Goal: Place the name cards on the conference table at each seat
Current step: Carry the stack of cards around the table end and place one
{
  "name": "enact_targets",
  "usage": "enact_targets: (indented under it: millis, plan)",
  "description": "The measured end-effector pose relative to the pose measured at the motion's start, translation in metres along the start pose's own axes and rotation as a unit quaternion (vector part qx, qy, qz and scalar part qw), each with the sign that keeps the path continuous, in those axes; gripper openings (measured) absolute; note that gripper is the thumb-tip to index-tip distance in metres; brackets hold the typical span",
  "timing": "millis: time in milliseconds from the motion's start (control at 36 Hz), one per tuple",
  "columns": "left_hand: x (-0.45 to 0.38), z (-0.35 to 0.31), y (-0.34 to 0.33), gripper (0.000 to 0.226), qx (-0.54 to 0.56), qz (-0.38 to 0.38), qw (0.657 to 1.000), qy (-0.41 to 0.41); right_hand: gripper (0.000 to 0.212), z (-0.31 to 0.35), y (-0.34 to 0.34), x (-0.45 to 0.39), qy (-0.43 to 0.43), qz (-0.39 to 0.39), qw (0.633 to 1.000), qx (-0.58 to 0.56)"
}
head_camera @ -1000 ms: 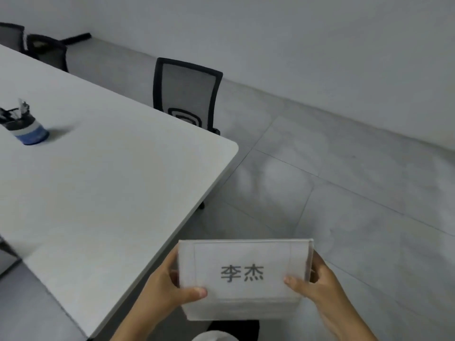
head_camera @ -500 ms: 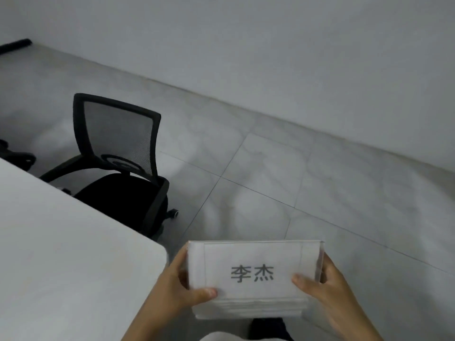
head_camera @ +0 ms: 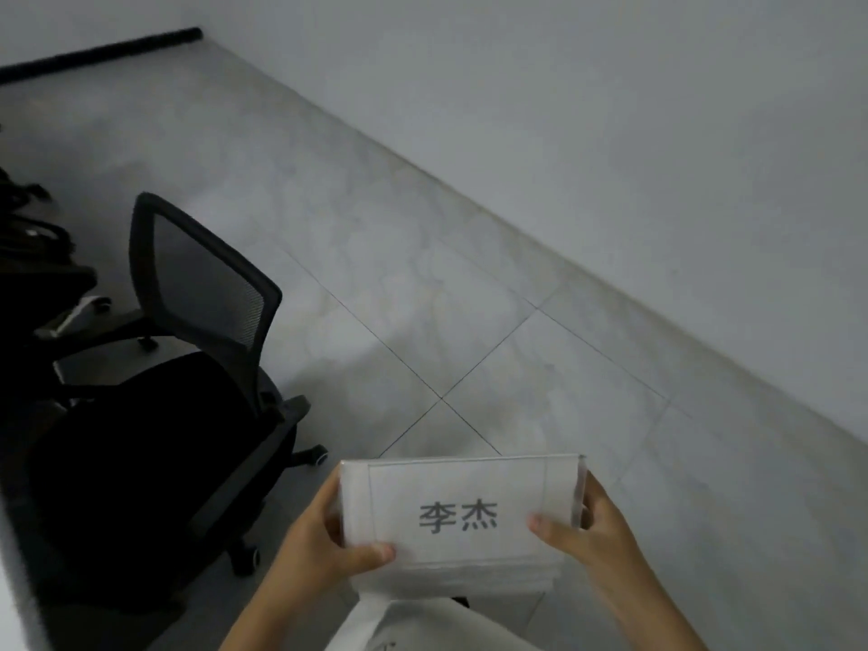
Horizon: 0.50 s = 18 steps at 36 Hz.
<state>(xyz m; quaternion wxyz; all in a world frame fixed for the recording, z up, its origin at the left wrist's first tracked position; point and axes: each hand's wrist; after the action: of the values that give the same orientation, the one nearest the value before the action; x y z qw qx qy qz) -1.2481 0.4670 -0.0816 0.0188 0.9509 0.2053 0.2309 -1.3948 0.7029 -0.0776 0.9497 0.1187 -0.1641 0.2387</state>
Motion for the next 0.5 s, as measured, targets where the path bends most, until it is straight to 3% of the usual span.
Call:
enact_targets:
  millis: [83,222,417,500]
  plan:
    - [-0.052,-0.009,0.004,0.090,0.017,-0.026,0.999,0.011,0.105,0.014,0.004,-0.069,-0.009,0.037,0.999,0.021]
    - [-0.165,-0.045,0.017,0.110,0.034,-0.013,0.999,0.020,0.116,0.049,0.002,-0.186,0.006,0.045,0.998,0.032]
    - [-0.305,-0.125,0.048,0.109,0.081,-0.019,0.997,-0.006,0.093,0.128,-0.006,-0.329,0.033,0.050,0.998,0.019]
    - [-0.348,-0.140,0.066,0.109,0.075,-0.051,0.996,0.000,0.109,0.154,-0.018,-0.380,0.040,0.069,0.996,0.028]
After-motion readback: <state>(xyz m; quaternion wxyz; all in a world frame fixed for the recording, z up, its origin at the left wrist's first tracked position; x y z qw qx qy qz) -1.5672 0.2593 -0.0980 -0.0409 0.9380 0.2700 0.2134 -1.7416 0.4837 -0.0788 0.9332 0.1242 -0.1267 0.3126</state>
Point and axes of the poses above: each hand's wrist, its own x-axis away from the middle knuckle, its own y-axis out of the back of the hand, z = x × y, and after that the axes turned 3 degrees about y, right-handed
